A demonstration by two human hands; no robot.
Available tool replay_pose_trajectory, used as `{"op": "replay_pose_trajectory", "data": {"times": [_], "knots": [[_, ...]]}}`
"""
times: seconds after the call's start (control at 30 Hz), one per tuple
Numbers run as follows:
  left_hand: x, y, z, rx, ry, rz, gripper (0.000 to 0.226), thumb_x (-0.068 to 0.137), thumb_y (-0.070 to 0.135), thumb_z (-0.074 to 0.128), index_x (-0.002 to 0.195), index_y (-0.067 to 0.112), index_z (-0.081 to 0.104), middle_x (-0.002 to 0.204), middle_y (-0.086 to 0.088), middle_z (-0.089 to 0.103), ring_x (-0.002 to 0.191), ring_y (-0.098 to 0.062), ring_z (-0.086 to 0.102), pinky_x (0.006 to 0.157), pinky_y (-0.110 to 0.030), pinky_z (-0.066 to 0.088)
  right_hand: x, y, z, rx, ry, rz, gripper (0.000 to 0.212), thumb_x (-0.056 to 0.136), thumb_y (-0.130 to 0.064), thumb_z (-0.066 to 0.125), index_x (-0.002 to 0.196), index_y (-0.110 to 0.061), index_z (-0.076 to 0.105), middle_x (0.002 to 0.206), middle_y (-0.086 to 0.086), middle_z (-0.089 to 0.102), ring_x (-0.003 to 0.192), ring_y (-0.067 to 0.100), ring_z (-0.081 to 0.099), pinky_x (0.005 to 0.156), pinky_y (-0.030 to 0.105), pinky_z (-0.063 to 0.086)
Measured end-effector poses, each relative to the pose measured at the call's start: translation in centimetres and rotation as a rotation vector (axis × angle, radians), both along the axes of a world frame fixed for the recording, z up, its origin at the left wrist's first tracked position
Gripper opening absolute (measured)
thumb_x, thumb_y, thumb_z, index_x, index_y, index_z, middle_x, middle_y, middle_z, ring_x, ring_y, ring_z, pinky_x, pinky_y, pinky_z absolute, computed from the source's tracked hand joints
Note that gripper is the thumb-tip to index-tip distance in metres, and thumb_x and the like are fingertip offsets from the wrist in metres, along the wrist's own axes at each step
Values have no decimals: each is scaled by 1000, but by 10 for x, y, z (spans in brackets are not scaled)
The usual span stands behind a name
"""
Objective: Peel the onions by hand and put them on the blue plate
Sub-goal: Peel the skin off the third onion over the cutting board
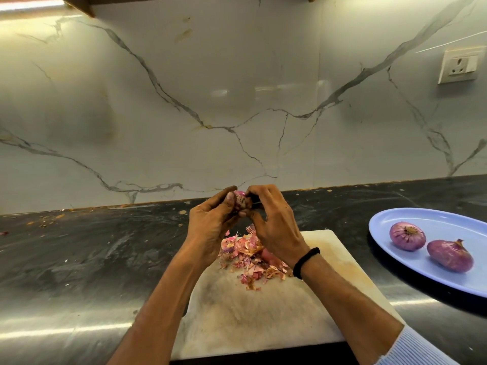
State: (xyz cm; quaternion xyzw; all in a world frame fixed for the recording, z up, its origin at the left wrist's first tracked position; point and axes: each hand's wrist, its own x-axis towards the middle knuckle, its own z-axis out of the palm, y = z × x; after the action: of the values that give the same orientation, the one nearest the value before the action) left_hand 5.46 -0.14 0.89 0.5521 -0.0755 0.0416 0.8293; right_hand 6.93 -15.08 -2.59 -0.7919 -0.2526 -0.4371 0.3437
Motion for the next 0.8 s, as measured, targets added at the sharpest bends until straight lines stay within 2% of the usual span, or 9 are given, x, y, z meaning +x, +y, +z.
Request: {"op": "replay_pose_trajectory", "data": {"times": [0.17,0.33,0.47,0.67,0.73,0.8], "knots": [[-1,-2,-1,23,-60,28,32,85,15,67,116,7,71,98,-4,77,95,-21,74,78,-31,62,-2,1,-1,-6,-23,-25,35,92,0,61,125,-9,53,118,7,54,102,4,48,90,1,40],[-1,-5,-3,33,-98,72,30,85,11,70,114,4,72,101,-8,77,95,-21,74,75,-29,62,-2,1,-2,4,-33,-39,34,92,2,61,124,-8,53,116,7,56,101,6,50,90,2,40],[-2,-8,-6,49,-135,112,26,86,7,70,112,5,72,96,-3,78,92,-17,75,73,-25,61,-1,2,-4,-4,-36,-59,34,91,5,60,122,-7,54,115,8,56,100,8,50,90,1,39],[-3,-11,-7,46,-169,126,20,87,6,69,107,10,73,89,2,78,87,-14,75,71,-21,59,1,4,-5,-43,-65,-78,18,92,5,59,109,-3,59,112,9,56,98,11,52,89,6,42],[-3,-10,-7,59,-169,141,23,87,8,70,110,9,73,89,4,78,87,-13,75,70,-20,59,0,4,-5,-10,-55,-68,20,92,5,60,110,-5,57,109,9,56,96,7,49,87,3,41],[-2,-10,-8,60,-158,154,27,86,9,71,113,7,72,92,3,78,90,-14,75,71,-22,60,-1,4,-5,19,-40,-57,30,93,5,60,120,-7,54,113,8,56,98,1,46,88,0,38]]}}
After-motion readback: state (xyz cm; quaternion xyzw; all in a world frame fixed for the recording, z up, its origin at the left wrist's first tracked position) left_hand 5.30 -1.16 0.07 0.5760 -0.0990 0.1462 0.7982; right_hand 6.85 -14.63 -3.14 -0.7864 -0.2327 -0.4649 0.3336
